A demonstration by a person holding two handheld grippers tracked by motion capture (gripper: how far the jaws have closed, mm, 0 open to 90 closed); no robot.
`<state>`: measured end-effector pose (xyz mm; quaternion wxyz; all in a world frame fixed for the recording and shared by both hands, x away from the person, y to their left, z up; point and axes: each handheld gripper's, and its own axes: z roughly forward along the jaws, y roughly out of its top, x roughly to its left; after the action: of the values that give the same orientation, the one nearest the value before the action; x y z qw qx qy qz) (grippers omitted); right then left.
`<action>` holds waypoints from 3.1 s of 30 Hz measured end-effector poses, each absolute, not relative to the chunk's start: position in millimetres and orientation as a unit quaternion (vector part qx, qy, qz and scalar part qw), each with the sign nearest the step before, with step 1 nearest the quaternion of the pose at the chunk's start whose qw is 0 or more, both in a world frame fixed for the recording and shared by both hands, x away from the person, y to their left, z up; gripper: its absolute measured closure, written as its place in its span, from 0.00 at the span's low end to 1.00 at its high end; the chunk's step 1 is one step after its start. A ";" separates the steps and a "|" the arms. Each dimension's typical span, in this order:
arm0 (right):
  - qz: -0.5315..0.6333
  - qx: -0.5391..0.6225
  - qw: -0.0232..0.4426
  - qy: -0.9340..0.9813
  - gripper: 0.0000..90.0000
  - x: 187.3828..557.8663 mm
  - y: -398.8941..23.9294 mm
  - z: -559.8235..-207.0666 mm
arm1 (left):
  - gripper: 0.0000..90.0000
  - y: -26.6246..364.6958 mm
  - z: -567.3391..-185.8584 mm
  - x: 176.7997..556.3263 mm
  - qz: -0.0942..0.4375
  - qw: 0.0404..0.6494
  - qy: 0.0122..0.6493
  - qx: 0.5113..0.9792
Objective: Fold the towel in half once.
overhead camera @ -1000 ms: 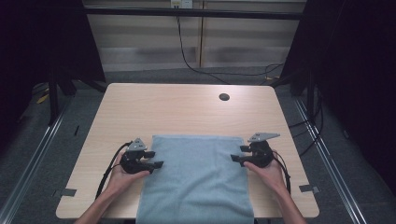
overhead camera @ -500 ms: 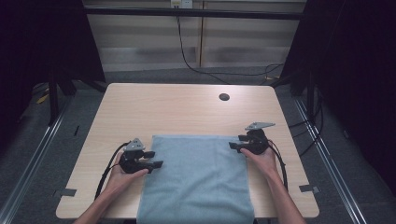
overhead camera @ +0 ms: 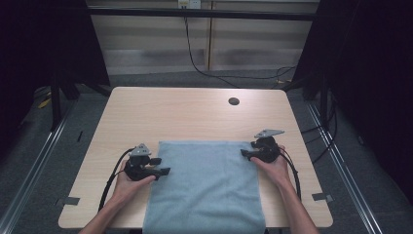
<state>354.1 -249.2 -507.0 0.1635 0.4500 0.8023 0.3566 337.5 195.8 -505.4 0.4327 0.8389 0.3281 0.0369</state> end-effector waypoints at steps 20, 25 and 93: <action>0.384 0.435 0.132 0.804 0.92 346.3 -235.2 -506.0 | 0.40 193.4 -501.4 394.0 0.096 0.426 0.382 0.815; 0.384 0.429 0.129 0.807 0.90 345.1 -232.4 -505.6 | 0.38 191.6 -507.7 396.9 0.101 0.405 0.388 0.822; 0.530 0.343 0.157 0.759 0.96 256.0 -253.5 -364.6 | 0.95 235.1 -385.2 303.5 0.076 0.569 0.267 0.774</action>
<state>256.0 -253.5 -364.6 0.1569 0.3431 0.7594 0.5300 303.5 235.1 -385.2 0.5694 0.7737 0.2670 0.0762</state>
